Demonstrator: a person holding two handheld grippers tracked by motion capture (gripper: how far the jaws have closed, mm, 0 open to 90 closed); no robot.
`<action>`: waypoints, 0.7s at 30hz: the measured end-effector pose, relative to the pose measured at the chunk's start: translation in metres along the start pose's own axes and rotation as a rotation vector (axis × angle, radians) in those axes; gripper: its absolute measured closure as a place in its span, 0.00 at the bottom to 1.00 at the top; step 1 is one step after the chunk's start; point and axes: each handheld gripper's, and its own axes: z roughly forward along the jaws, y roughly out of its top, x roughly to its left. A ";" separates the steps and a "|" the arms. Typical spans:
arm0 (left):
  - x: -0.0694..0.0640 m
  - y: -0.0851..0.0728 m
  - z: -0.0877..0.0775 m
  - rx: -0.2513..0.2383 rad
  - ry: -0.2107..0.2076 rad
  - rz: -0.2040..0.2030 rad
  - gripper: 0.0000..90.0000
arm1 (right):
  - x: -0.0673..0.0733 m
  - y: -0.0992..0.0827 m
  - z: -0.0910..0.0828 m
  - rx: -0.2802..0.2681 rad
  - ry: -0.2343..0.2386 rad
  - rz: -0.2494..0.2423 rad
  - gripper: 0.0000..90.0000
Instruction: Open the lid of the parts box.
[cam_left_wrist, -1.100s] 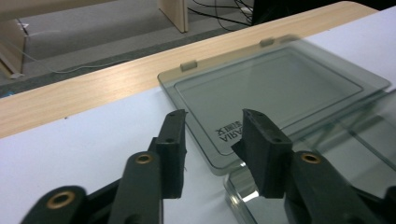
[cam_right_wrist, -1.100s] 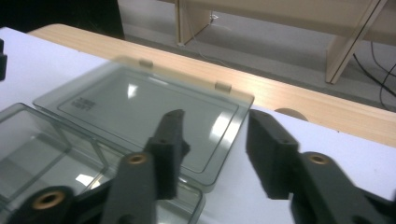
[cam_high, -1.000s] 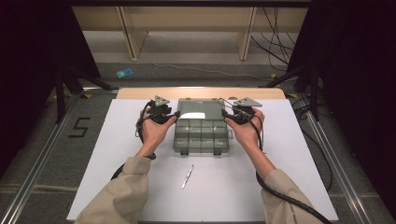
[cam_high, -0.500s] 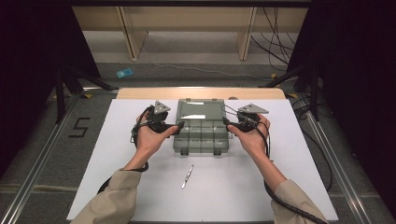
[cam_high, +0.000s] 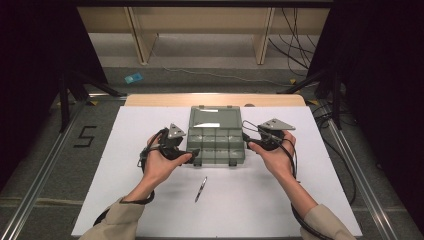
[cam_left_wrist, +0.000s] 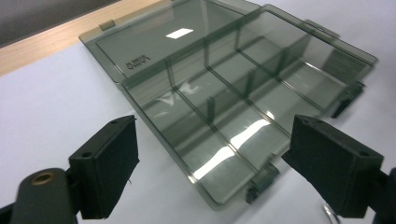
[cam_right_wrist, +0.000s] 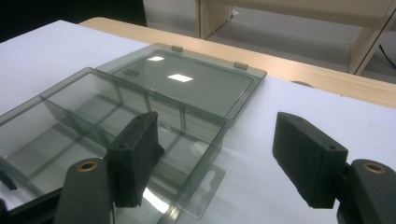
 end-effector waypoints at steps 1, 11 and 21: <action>-0.003 0.000 -0.002 0.000 -0.007 0.003 0.17 | 0.000 -0.001 -0.003 0.014 0.004 0.007 0.36; -0.019 -0.011 -0.015 0.042 -0.046 0.025 0.10 | -0.001 -0.014 -0.032 -0.006 0.035 0.012 0.35; -0.031 -0.024 -0.028 0.126 -0.065 0.068 0.06 | 0.004 -0.034 -0.063 -0.009 0.062 -0.017 0.33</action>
